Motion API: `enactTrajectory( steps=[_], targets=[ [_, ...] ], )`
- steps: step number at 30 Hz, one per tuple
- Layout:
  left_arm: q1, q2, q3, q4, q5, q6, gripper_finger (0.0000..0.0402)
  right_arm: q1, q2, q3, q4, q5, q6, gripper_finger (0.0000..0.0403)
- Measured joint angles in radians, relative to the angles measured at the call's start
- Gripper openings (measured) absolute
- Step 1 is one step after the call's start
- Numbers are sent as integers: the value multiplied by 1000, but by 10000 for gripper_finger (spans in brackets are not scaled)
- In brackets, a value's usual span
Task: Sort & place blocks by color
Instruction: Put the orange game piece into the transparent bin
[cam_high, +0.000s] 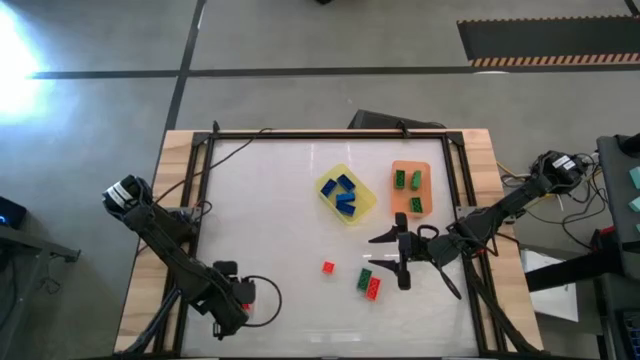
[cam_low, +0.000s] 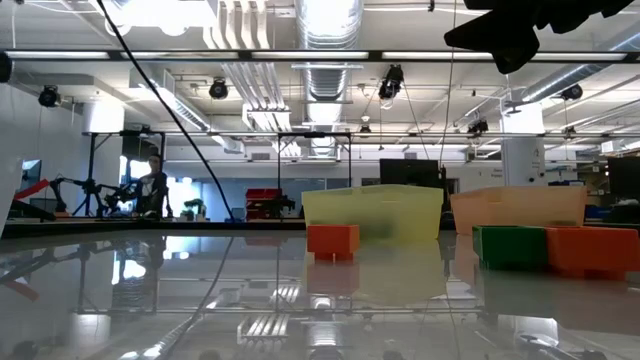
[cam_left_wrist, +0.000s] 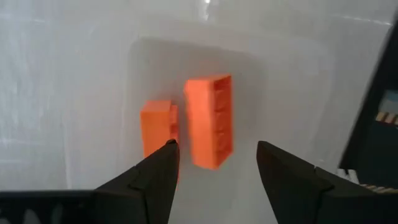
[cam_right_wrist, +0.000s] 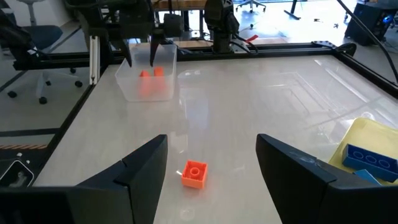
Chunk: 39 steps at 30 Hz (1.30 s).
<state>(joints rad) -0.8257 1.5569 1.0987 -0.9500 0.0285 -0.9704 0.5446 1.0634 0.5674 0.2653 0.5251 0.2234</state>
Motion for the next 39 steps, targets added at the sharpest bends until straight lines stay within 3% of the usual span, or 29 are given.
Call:
enactTrajectory(
  steps=[8,13,22,32,39],
  targets=[
    [81,-1,82,2,-78,97,198,0,0,0,1,0,13,235],
    [143,-1,110,57,-199,294,198,0,8,1,10,0,14,235],
    [247,-2,75,326,-372,656,198,-1,98,2,68,0,49,235],
    [354,37,52,550,-405,851,198,-5,133,2,58,0,78,235],
    [420,138,52,705,-374,854,198,-5,117,2,22,-1,73,235]
  ],
)
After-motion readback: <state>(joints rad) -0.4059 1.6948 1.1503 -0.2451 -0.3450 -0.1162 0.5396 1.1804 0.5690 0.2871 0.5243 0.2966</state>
